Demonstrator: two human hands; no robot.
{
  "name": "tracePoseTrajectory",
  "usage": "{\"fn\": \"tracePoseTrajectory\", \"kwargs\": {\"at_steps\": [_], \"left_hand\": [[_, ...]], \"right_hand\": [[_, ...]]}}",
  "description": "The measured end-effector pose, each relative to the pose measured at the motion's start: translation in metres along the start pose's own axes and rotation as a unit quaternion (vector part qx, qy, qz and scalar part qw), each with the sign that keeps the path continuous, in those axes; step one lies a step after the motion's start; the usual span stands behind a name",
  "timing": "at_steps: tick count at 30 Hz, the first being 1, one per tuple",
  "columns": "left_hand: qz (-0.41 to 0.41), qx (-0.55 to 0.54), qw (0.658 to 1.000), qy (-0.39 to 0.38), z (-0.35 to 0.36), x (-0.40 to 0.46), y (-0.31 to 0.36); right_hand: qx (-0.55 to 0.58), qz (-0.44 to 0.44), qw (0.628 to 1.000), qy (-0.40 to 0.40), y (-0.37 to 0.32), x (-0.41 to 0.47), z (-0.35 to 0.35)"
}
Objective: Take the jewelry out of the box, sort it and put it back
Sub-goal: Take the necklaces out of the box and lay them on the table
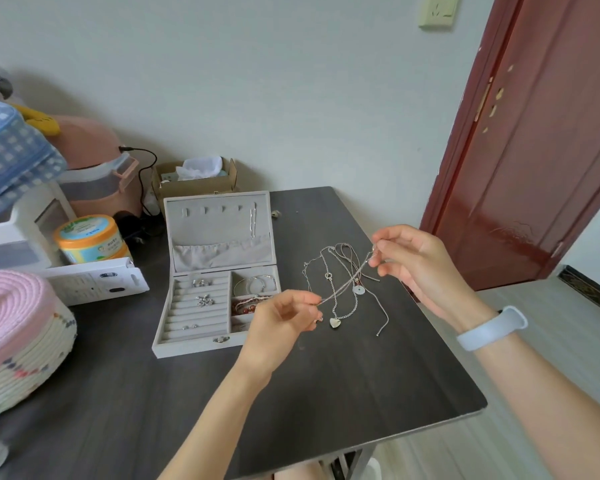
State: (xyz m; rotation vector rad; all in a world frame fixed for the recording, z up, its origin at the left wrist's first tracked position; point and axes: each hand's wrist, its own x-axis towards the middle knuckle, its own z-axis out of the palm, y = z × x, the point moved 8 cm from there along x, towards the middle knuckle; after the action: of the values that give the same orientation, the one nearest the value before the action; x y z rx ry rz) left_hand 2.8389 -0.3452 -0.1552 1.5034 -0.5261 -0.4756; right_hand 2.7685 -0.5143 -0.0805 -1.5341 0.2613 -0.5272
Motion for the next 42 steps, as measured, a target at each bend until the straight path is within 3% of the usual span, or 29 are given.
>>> {"fn": "tracePoseTrajectory", "kwargs": {"at_steps": [5, 7, 9, 12, 15, 18, 19, 22, 26, 29, 33, 36, 42], "left_hand": [[-0.008, 0.222, 0.974, -0.04, 0.004, -0.004, -0.015], [0.023, 0.245, 0.969, -0.032, 0.009, -0.004, -0.009], [0.054, 0.206, 0.976, -0.036, 0.019, -0.003, 0.004], [0.056, 0.095, 0.988, -0.112, 0.046, -0.003, 0.018], [0.036, -0.027, 0.982, -0.181, 0.069, -0.005, 0.029], [-0.025, -0.157, 0.97, -0.186, 0.077, 0.002, 0.023], [-0.049, -0.153, 0.971, -0.179, 0.078, 0.006, 0.018], [-0.09, -0.023, 0.981, -0.17, 0.076, 0.019, 0.004], [-0.079, 0.158, 0.978, -0.108, 0.06, 0.062, 0.001], [-0.029, 0.307, 0.95, -0.035, 0.052, 0.103, 0.007], [0.053, 0.458, 0.887, 0.029, 0.065, 0.153, 0.021], [0.115, 0.523, 0.844, 0.033, 0.088, 0.184, 0.023], [0.095, 0.563, 0.819, -0.058, 0.121, 0.24, -0.023]], "right_hand": [[-0.08, 0.005, 0.995, -0.055, -0.003, -0.006, 0.011], [-0.146, -0.004, 0.985, -0.094, -0.007, -0.009, 0.022], [-0.19, -0.014, 0.973, -0.127, -0.011, -0.013, 0.033], [-0.183, -0.03, 0.974, -0.128, -0.025, -0.014, 0.035], [-0.148, -0.041, 0.985, -0.077, -0.034, -0.008, 0.014], [-0.112, -0.037, 0.993, -0.007, -0.024, -0.004, -0.019], [-0.112, -0.033, 0.993, 0.014, -0.018, -0.004, -0.03], [-0.11, -0.006, 0.992, 0.063, 0.009, -0.007, -0.061], [-0.128, 0.041, 0.984, 0.12, 0.053, -0.008, -0.092], [-0.15, 0.07, 0.975, 0.148, 0.084, -0.006, -0.103], [-0.174, 0.084, 0.969, 0.154, 0.118, 0.007, -0.1], [-0.204, 0.085, 0.964, 0.15, 0.139, 0.021, -0.096], [-0.364, 0.059, 0.918, 0.145, 0.158, 0.048, -0.095]]}}
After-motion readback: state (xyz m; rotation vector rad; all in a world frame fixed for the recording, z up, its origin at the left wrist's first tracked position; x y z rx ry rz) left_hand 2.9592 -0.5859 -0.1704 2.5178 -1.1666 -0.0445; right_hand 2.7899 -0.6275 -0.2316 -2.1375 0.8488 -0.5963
